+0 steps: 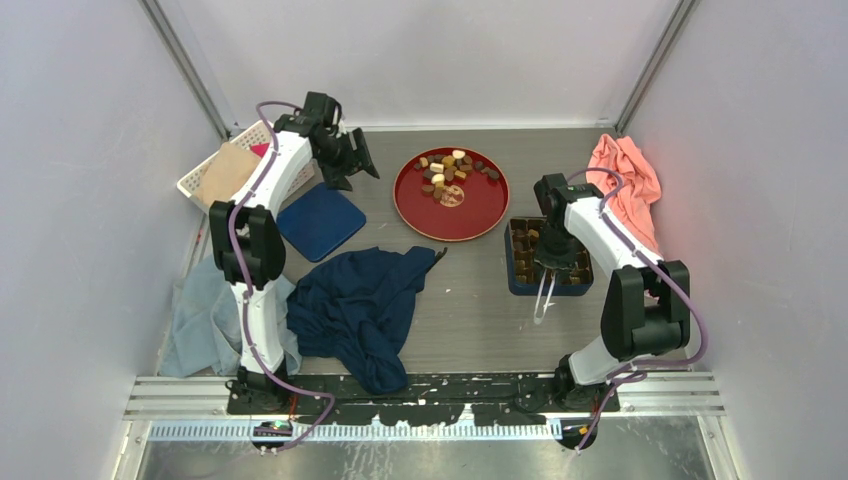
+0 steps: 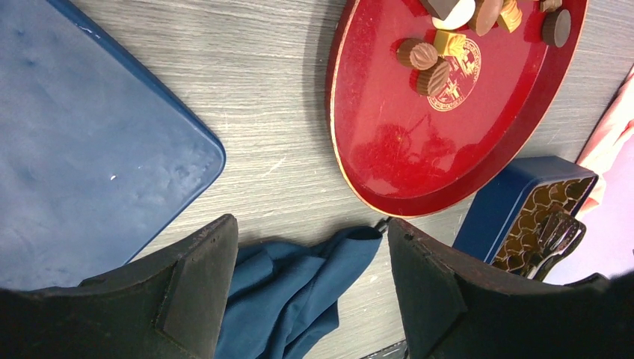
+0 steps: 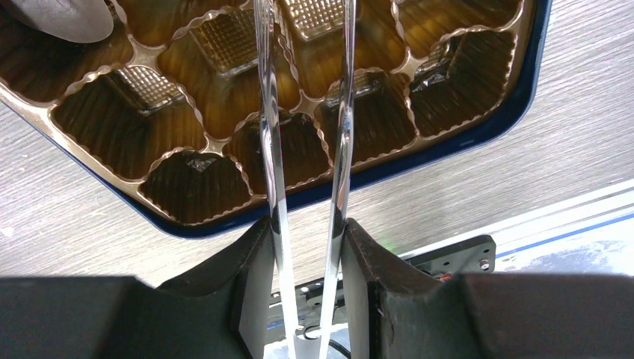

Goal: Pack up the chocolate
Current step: Place the fake chocolate in the packing box.

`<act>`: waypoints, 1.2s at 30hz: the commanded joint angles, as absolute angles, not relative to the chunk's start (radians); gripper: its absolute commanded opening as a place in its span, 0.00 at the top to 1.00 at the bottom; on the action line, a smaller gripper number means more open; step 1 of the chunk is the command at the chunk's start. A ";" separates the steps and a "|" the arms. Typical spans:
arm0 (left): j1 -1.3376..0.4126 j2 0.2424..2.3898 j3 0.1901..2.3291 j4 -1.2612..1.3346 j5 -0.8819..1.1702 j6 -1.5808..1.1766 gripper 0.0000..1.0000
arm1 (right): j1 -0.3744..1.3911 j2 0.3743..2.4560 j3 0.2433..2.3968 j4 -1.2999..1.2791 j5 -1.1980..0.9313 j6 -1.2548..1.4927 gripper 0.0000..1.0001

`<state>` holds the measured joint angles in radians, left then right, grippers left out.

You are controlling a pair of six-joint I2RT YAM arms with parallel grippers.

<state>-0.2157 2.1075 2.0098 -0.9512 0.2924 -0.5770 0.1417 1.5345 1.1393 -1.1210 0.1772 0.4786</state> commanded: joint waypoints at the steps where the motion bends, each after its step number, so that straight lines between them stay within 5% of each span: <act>1: -0.219 2.102 2.047 -0.937 0.302 -0.583 0.26 | 0.136 1.535 1.181 -1.127 0.173 0.458 0.79; 6: -0.219 2.104 2.043 -0.935 0.300 -0.581 0.26 | 0.137 1.538 1.193 -1.140 0.179 0.457 0.67; 16: -0.219 2.117 2.053 -0.928 0.311 -0.585 0.26 | 0.136 1.528 1.232 -1.178 0.189 0.461 0.59; 31: -0.219 2.100 2.028 -0.919 0.318 -0.589 0.26 | 0.136 1.521 1.241 -1.191 0.208 0.443 0.54; 36: -0.219 2.090 2.017 -0.916 0.317 -0.585 0.26 | 0.136 1.502 1.321 -1.224 0.199 0.438 0.62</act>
